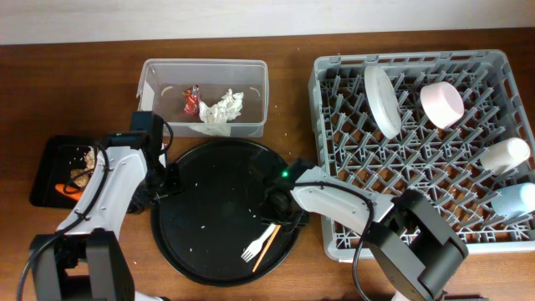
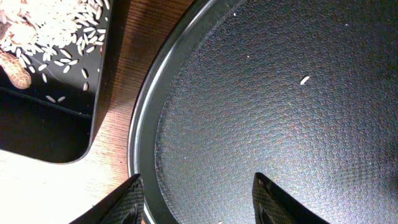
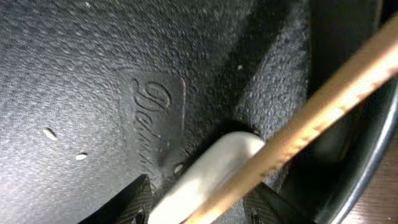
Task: Sort waste into correct bins and load items into the dishwasher rack
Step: 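Reach the right gripper to the wooden skewer and grasp it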
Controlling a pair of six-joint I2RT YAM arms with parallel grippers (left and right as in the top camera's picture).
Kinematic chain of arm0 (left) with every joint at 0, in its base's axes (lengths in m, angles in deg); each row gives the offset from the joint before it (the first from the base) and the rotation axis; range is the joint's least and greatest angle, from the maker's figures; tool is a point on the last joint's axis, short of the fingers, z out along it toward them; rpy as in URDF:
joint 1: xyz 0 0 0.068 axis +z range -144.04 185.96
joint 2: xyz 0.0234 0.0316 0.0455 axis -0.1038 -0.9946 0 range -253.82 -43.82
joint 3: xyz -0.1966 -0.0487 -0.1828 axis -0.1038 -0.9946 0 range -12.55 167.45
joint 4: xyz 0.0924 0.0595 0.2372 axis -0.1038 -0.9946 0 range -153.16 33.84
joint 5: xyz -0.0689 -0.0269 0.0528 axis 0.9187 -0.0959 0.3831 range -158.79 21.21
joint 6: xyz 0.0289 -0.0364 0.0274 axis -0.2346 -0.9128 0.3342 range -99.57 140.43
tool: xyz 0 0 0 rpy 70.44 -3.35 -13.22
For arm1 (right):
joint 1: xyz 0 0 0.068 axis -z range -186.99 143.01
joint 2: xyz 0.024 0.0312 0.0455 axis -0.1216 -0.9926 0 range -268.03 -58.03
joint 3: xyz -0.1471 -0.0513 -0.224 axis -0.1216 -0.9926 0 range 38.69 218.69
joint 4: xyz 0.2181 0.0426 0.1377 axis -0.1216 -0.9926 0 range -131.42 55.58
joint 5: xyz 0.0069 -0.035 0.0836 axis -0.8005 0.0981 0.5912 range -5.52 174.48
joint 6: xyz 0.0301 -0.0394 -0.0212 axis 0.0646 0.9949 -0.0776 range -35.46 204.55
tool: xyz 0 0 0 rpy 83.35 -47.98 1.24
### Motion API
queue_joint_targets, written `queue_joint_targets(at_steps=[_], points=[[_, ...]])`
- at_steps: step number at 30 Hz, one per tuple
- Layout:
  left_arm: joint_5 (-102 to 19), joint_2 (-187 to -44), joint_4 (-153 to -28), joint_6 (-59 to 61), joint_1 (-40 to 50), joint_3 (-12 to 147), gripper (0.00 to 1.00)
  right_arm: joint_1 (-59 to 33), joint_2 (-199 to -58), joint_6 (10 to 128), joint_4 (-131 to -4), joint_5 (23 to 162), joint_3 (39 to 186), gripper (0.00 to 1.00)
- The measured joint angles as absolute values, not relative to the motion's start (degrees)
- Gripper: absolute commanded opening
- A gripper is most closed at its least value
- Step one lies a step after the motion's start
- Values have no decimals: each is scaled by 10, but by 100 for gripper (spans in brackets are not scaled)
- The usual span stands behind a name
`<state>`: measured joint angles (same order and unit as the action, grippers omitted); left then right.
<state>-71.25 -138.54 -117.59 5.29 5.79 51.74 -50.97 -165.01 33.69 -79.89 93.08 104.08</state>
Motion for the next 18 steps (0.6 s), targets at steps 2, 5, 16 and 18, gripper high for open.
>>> queue_joint_targets(at_steps=[2, 5, 16, 18], points=[[-712, -1385, -1176, 53, 58, 517, 56, -510, -1648, 335, -791, 927, 1036, 25], [-712, -1385, -1176, 53, 58, 517, 56, -509, -1647, 336, -774, 919, 1034, 15], [-712, -1385, -1176, 53, 58, 517, 56, -509, -1648, 372, -770, 881, 1057, 23], [-712, -1385, -1176, 53, 58, 517, 56, -509, -1648, 372, -770, 881, 1058, 24]])
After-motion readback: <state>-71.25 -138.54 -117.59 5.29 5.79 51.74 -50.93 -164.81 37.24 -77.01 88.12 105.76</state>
